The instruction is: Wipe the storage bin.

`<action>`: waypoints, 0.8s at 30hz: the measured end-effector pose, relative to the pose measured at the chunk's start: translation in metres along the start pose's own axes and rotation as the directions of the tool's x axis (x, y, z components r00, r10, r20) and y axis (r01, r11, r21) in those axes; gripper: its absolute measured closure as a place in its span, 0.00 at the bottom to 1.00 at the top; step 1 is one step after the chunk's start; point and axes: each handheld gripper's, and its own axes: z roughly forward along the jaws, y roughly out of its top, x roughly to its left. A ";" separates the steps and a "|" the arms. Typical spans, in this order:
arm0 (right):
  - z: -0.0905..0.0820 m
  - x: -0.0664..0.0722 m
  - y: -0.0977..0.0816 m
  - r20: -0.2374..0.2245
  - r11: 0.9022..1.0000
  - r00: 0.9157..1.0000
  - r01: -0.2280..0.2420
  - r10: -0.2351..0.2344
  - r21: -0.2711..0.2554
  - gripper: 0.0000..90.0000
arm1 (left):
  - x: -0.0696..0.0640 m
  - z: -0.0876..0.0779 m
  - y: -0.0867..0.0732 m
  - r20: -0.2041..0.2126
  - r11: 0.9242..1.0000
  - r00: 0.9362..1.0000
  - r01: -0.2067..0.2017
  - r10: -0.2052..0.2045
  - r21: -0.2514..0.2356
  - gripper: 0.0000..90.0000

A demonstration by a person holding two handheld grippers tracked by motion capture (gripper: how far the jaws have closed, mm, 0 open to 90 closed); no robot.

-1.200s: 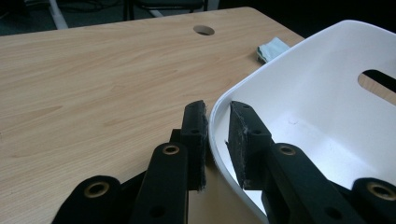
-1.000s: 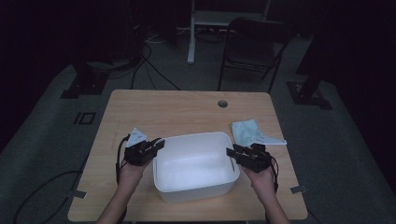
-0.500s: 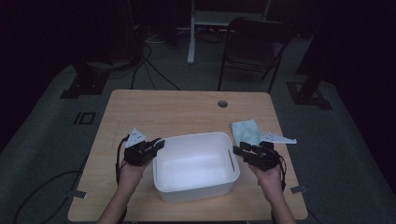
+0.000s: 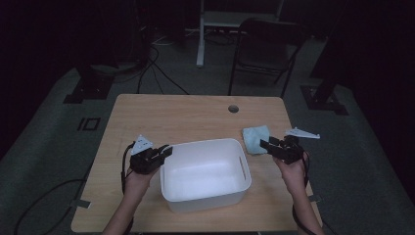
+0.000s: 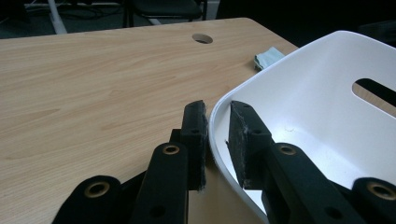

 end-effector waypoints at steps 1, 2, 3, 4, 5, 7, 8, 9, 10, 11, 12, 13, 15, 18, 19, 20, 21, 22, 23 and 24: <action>0.009 -0.011 0.000 0.002 1.000 1.000 -0.017 0.017 0.004 0.52 | 0.000 0.000 0.000 -0.001 1.000 1.000 0.000 0.000 0.000 0.85; 0.013 -0.016 0.000 0.016 1.000 0.999 -0.030 0.030 0.006 0.52 | 0.000 0.000 0.000 -0.001 1.000 1.000 0.001 -0.001 0.000 0.85; 0.015 -0.018 0.000 0.025 0.999 0.999 -0.033 0.033 0.006 0.52 | 0.000 0.000 0.000 -0.002 1.000 1.000 0.001 -0.001 -0.001 0.85; 0.021 -0.023 -0.001 0.033 0.999 0.999 -0.037 0.036 0.010 0.51 | 0.000 0.000 0.000 -0.002 1.000 1.000 0.001 -0.001 -0.001 0.85; 0.026 -0.027 -0.001 0.049 0.999 0.998 -0.042 0.041 0.017 0.51 | 0.000 0.000 0.000 -0.002 1.000 1.000 0.002 -0.002 -0.001 0.85; 0.037 -0.032 -0.002 0.081 0.999 0.996 -0.031 0.028 0.040 0.51 | 0.000 0.000 0.000 0.001 1.000 1.000 0.004 -0.004 -0.001 0.85; 0.043 -0.034 -0.003 0.108 0.998 0.994 -0.018 0.013 0.052 0.51 | 0.000 0.000 0.000 0.000 1.000 1.000 0.003 -0.003 -0.001 0.85; 0.049 -0.036 -0.004 0.128 0.998 0.992 -0.020 0.012 0.058 0.51 | 0.000 0.001 0.000 0.001 1.000 1.000 0.006 -0.006 -0.002 0.85; 0.054 -0.040 -0.004 0.125 0.997 0.992 -0.034 0.026 0.065 0.51 | 0.000 0.001 0.000 0.002 1.000 1.000 0.009 -0.009 -0.004 0.85; 0.058 -0.042 -0.005 0.120 0.997 0.992 -0.047 0.038 0.067 0.51 | 0.000 0.001 0.000 0.003 1.000 1.000 0.009 -0.009 -0.003 0.85; 0.064 -0.045 -0.005 0.132 0.996 0.990 -0.052 0.043 0.066 0.51 | 0.000 0.001 0.000 0.002 1.000 1.000 0.008 -0.008 -0.003 0.85; 0.068 -0.047 -0.005 0.135 0.996 0.990 -0.050 0.041 0.071 0.51 | 0.000 0.001 0.000 0.001 1.000 1.000 0.010 -0.010 -0.004 0.85; 0.077 -0.048 -0.004 0.140 0.996 0.990 -0.046 0.034 0.080 0.52 | 0.000 0.001 0.000 0.004 1.000 1.000 0.007 -0.007 -0.002 0.85; 0.084 -0.049 -0.002 0.150 0.994 0.989 -0.037 0.022 0.100 0.52 | 0.001 0.001 0.000 0.008 1.000 1.000 0.006 -0.006 -0.001 0.85; 0.095 -0.049 0.000 0.161 0.992 0.987 -0.027 0.008 0.121 0.51 | 0.000 0.002 0.001 0.007 1.000 1.000 0.007 -0.007 0.000 0.85; 0.099 -0.049 0.000 0.164 0.992 0.986 -0.031 0.010 0.124 0.49 | 0.000 0.002 0.001 0.007 1.000 1.000 0.007 -0.007 -0.001 0.85; 0.102 -0.050 0.000 0.163 0.992 0.986 -0.036 0.015 0.125 0.46 | 0.000 0.002 0.001 0.007 1.000 1.000 0.008 -0.008 -0.001 0.85; 0.106 -0.051 0.001 0.172 0.991 0.985 -0.033 0.011 0.128 0.45 | 0.000 0.002 0.001 0.007 1.000 1.000 0.008 -0.008 -0.001 0.85; 0.109 -0.052 0.001 0.184 0.991 0.983 -0.024 0.000 0.131 0.45 | 0.000 0.002 0.001 0.007 1.000 1.000 0.008 -0.008 -0.001 0.85; 0.112 -0.053 0.001 0.190 0.990 0.982 -0.021 -0.006 0.136 0.44 | 0.001 0.002 0.001 0.009 1.000 1.000 0.010 -0.010 -0.002 0.85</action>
